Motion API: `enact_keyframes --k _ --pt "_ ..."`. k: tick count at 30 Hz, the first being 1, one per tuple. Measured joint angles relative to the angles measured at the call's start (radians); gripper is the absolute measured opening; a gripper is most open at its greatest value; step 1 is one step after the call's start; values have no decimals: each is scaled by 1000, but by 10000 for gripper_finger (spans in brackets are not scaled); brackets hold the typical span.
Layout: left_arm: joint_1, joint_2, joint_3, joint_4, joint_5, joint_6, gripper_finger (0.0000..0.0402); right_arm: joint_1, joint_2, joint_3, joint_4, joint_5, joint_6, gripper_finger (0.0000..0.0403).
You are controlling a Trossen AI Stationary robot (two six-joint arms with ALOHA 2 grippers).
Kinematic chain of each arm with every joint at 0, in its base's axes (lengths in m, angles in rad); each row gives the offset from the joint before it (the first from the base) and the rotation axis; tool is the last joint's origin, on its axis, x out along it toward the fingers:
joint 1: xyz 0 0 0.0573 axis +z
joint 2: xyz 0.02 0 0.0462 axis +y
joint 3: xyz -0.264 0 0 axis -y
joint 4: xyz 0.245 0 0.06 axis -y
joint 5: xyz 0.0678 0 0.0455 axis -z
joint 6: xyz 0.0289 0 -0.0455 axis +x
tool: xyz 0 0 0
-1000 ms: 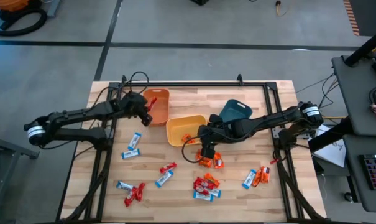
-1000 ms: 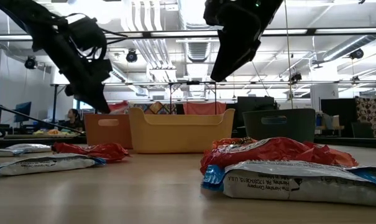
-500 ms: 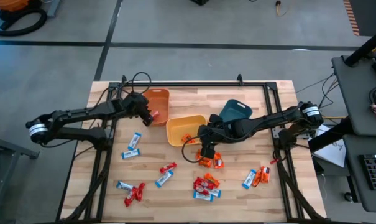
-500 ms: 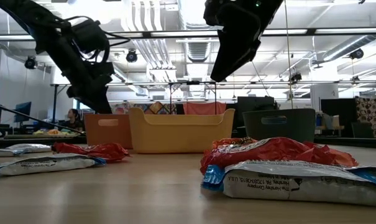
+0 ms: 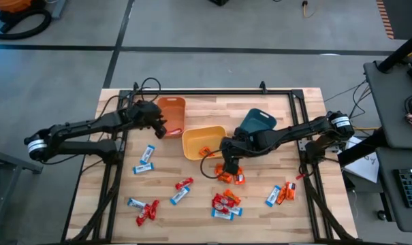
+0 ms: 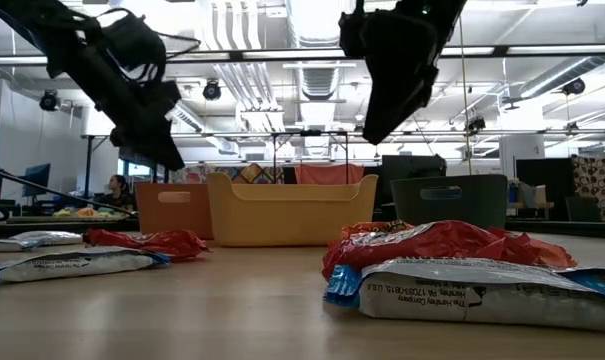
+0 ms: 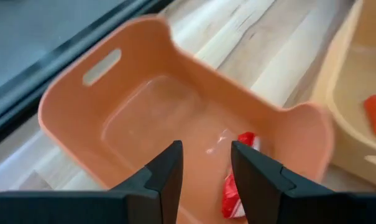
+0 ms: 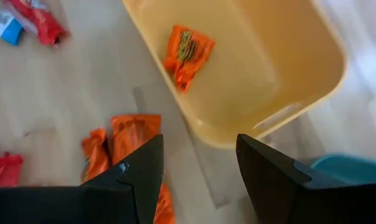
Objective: Sort candy
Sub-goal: Put the white chocolate into the blue bin
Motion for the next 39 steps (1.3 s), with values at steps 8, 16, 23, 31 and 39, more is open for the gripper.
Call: enact_keyframes --k 8,16,23,31,39 --pt "-60 -114 0 55 191 21 121 0 0 0 -62 -170 85 194" --pt "-196 -182 0 170 263 10 121 34 0 0 -241 -238 231 194" --pt "-331 -201 0 270 263 10 121 140 0 -11 -334 -303 167 194" --pt "-396 -201 0 323 259 10 121 349 1 -66 -350 -339 -18 194" --pt "-395 -200 0 335 255 20 121 508 2 -123 -272 -334 23 194"
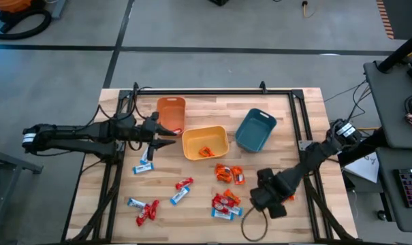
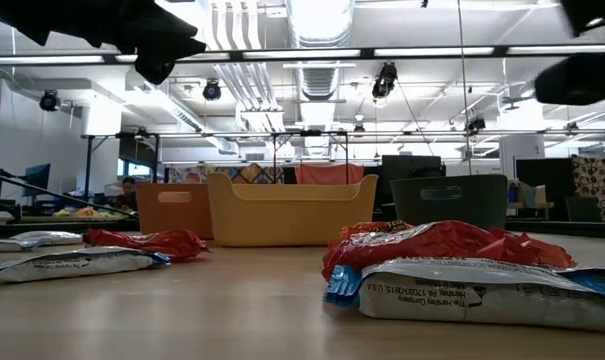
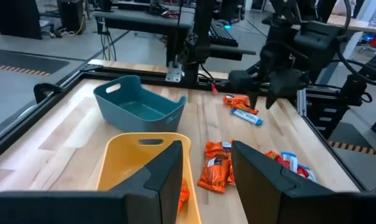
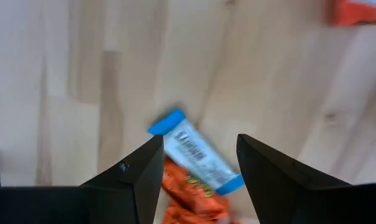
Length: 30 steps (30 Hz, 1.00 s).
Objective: Sort candy
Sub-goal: Put the white chocolate into the blue bin
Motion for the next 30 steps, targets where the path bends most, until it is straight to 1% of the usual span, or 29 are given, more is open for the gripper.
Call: enact_keyframes --k 5,11,16,22,26,30 --pt "0 1 0 5 0 1 121 56 0 -37 17 1 58 194" --pt "0 1 0 5 0 1 121 81 0 -76 46 1 75 194" --pt "0 1 0 5 -1 1 121 79 25 -90 50 5 41 194" --pt "0 1 0 8 -1 1 121 79 86 -91 58 8 -25 194" --pt "0 1 0 13 -1 1 121 79 108 -91 60 48 -38 194" --pt "0 2 0 13 -1 1 121 74 125 -91 62 53 -61 194"
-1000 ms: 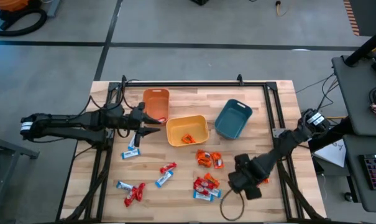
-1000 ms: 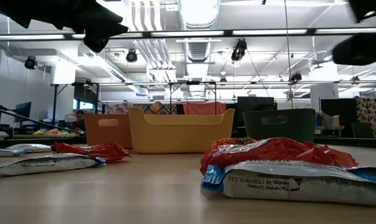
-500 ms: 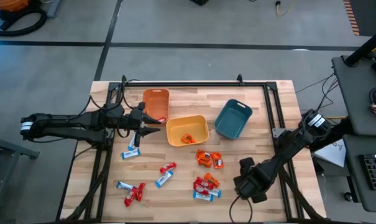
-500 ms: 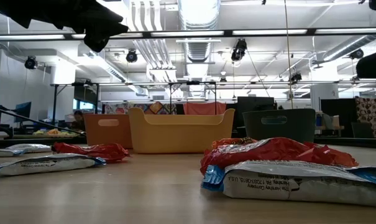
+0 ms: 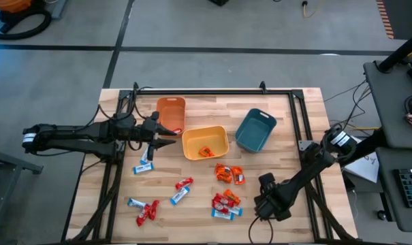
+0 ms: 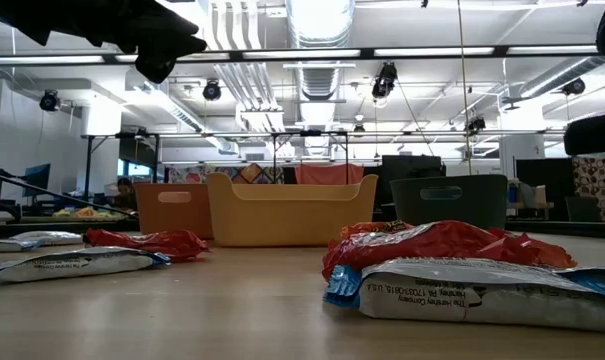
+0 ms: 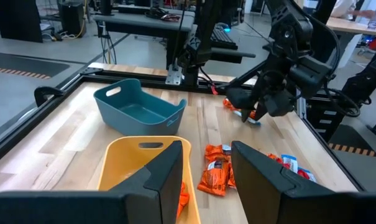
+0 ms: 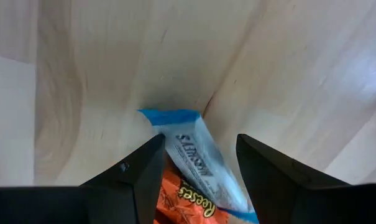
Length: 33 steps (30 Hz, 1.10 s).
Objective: Sort candy
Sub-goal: Put the white chocolate into the blue bin
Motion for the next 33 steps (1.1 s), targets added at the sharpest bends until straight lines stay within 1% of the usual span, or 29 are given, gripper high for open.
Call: enact_keyframes --k 4,7,10,16,19,23,28,33 --pt "0 3 0 0 0 0 121 -2 12 -4 5 1 -28 191" --pt "0 4 0 0 0 3 121 -14 12 -10 8 -6 -27 175" --pt "0 4 0 1 0 6 121 -22 12 -11 9 -5 -47 143" --pt "0 4 0 1 0 5 121 -31 10 -10 4 1 -102 60" --pt "0 4 0 0 0 5 121 -39 7 -10 4 -1 -121 36" --pt "0 5 0 1 0 14 121 -56 8 -2 0 12 -132 32" --pt "0 5 0 3 0 16 121 -86 -3 25 -7 102 -149 32" --pt "0 5 0 6 0 18 121 -115 -49 62 -14 191 -137 31"
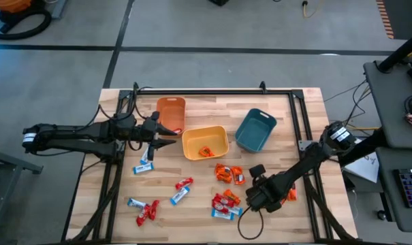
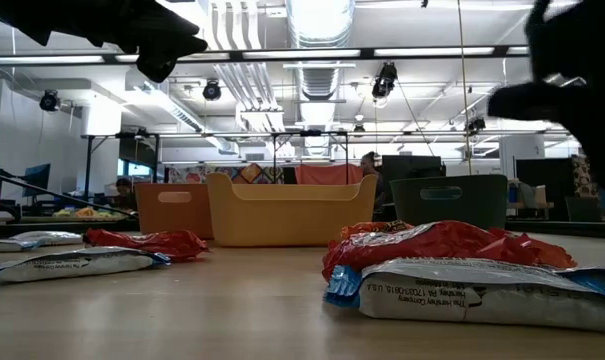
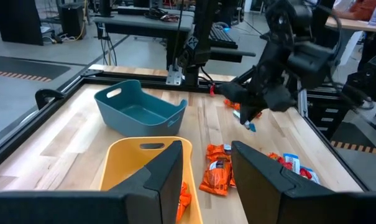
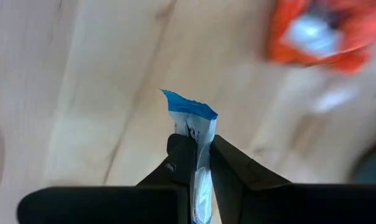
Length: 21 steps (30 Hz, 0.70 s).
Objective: Sort candy
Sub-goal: Put the white chocolate into the blue bin
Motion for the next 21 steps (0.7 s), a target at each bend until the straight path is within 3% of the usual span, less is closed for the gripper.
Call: enact_keyframes --k 4,12,16,21 --pt "0 0 0 1 0 0 121 -23 -36 23 -2 75 15 31" --pt "0 0 0 14 -3 0 121 -117 -121 73 2 329 128 32" --pt "0 0 0 43 -4 0 121 -204 -157 105 6 454 145 32" --pt "0 0 0 48 -3 0 121 -355 -184 116 8 495 140 32"
